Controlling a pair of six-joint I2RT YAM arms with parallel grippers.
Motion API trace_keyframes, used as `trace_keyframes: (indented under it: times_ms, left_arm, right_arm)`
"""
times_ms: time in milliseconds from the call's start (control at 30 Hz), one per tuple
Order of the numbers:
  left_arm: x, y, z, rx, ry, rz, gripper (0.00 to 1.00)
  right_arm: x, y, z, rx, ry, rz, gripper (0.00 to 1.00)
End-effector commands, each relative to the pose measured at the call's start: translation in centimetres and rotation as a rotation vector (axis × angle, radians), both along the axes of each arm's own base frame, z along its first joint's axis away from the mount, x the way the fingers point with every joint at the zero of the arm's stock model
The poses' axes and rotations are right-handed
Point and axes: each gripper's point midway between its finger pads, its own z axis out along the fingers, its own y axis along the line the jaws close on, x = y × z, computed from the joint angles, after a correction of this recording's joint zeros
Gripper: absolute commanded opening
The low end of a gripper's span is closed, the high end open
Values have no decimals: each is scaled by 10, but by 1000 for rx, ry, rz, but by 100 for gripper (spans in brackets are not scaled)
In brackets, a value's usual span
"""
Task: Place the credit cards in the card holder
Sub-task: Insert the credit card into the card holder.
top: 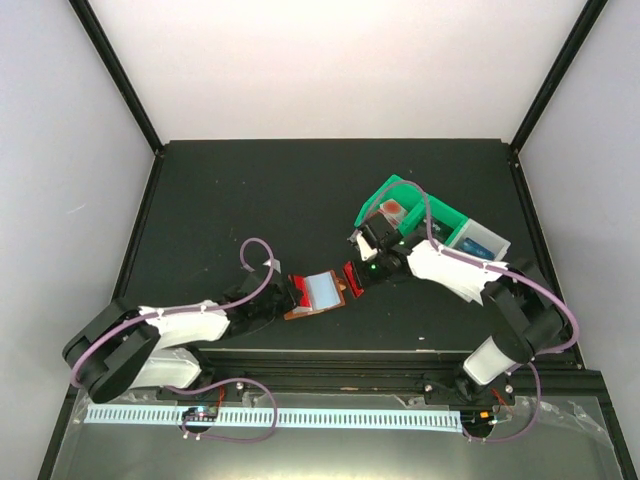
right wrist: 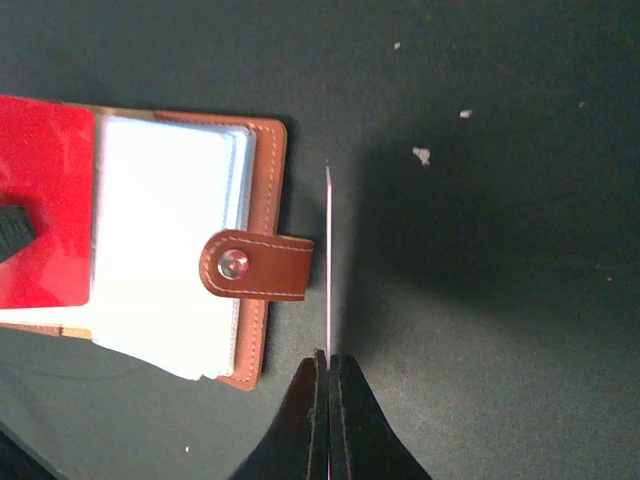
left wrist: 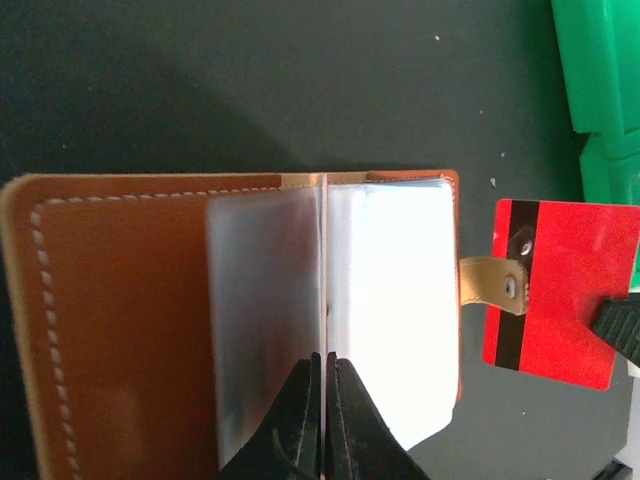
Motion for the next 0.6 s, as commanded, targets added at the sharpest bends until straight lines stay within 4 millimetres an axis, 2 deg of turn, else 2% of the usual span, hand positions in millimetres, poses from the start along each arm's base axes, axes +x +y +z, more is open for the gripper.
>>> trace_keyframes:
  times_ms: [0,67,333,567]
  left_arm:
    - [5,-7,7,-56,-42,30,1]
    - [3,-9,2,-65,-33,26,2]
    - [0,-17,2,-127,-56,14,2]
    - [0,-19,9,-150,-84,11,2]
  right_arm:
    - [-3,-1,-9,-24,-3,5,1]
    - [-5,-1,-13,-17,15,0,1]
    - [-15,2,-19,20,65,-26,1]
    - [-14,-5,-20,1,60,-64,1]
